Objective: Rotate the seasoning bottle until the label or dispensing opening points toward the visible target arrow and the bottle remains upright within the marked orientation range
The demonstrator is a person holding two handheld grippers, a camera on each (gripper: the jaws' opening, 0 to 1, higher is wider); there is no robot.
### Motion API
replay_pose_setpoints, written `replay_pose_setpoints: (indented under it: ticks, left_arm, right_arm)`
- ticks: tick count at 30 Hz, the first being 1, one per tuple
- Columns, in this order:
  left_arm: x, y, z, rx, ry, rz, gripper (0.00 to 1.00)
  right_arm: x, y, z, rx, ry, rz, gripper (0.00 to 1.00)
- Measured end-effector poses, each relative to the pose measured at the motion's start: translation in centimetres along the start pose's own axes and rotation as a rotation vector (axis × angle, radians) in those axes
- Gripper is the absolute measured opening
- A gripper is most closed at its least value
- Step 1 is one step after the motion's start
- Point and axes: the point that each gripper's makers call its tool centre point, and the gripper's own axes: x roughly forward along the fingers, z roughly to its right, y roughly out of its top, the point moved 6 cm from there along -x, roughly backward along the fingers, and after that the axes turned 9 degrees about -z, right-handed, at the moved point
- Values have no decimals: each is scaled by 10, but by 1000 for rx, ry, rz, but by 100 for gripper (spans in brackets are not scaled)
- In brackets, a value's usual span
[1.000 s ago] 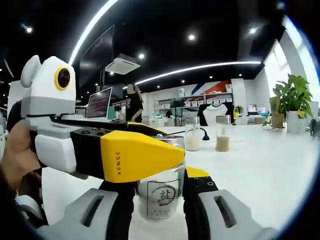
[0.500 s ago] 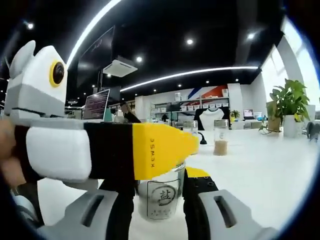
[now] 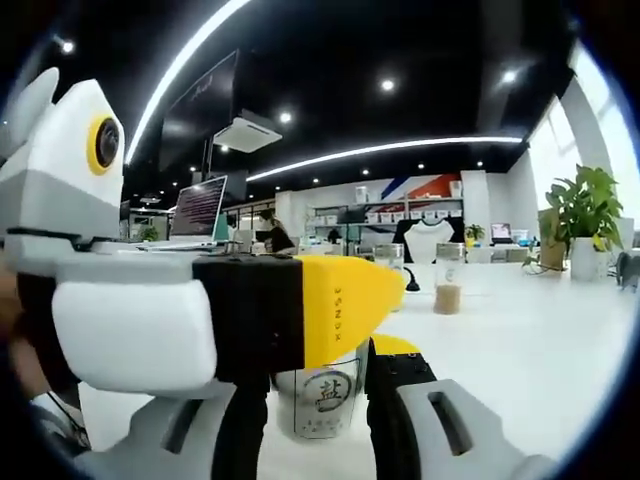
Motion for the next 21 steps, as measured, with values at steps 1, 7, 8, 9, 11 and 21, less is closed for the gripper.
replay_pose_setpoints:
  ticks: [1, 7, 8, 9, 11, 21]
  left_arm:
    - [-1, 0, 0, -3, -1, 5, 35]
    - [-1, -4, -9, -25, -38, -9, 34]
    - [0, -5, -10, -35, -47, -17, 34]
    - [0, -7, -11, -41, -59, -22, 34]
    - [0, -9, -13, -45, -70, -26, 34]
    - [9, -5, -25, -18, -130, -1, 34]
  right_arm:
    - [0, 0, 0, -2, 1, 0, 34]
    - [4, -5, -2, -9, 48, -42, 34]
    - [4, -5, -2, -11, 43, -39, 34]
    - [4, -6, -3, -17, 41, -41, 34]
    - [5, -8, -3, -21, 50, -49, 34]
    - [6, -7, -1, -28, 73, -49, 35]
